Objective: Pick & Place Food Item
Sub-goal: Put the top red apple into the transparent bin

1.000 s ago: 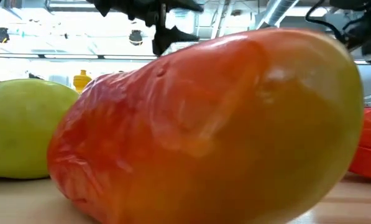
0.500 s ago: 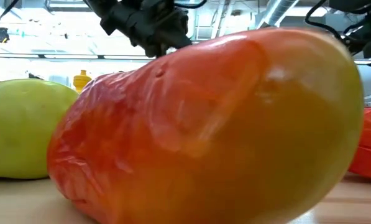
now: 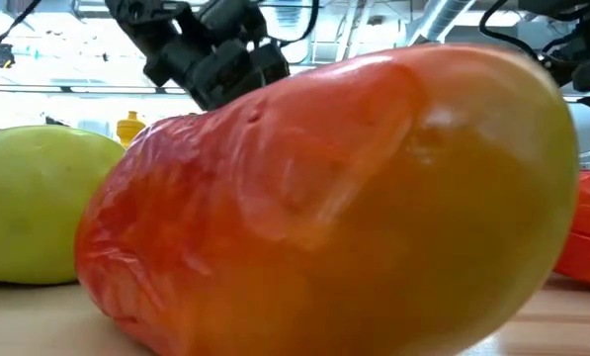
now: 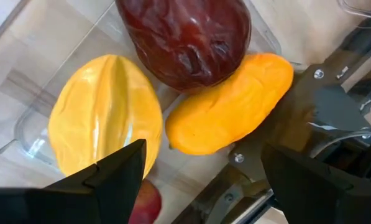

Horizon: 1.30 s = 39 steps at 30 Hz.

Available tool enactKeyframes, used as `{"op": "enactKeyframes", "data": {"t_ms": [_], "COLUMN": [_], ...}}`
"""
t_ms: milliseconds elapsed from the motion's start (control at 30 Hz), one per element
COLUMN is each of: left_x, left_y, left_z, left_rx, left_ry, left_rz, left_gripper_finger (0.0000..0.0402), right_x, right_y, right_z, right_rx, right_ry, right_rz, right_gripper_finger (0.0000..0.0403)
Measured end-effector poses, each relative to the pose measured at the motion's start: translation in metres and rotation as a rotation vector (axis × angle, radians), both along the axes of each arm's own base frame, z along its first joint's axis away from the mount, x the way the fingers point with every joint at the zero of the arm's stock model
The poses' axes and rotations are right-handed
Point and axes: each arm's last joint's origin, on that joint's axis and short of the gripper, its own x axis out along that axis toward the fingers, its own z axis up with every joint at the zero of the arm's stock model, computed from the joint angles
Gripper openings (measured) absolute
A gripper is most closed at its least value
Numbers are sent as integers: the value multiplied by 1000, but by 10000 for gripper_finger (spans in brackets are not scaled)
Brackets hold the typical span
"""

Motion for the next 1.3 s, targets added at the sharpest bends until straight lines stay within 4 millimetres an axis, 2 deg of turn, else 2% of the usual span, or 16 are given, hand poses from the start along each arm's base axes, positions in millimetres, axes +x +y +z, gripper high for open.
{"op": "enactKeyframes", "data": {"t_ms": [333,533,767,867,1000,1133,1300], "left_x": [3,2,0,-3,-11,-20,-35], "left_y": [-8,-17,-18,-18,-18,-14,2], "left_z": [-62,-60,-28,-7,22,46,79], "left_rx": [89,69,70,28,-17,-45,-235], "left_ry": [157,162,61,-4,-91,-162,-254], "left_rz": [63,68,79,112,133,151,150], "left_gripper_finger": [334,312,264,265,285,290,283], "right_x": [1,4,5,11,32,62,94], "right_y": [1,2,2,5,9,7,-1], "right_z": [0,-1,-1,-1,3,24,72], "right_rx": [7,22,27,58,104,16,-246], "right_ry": [-11,-35,-45,-114,-304,-594,-865], "right_rz": [6,17,25,49,163,305,603], "right_gripper_finger": [311,311,311,311,311,311,311]}}
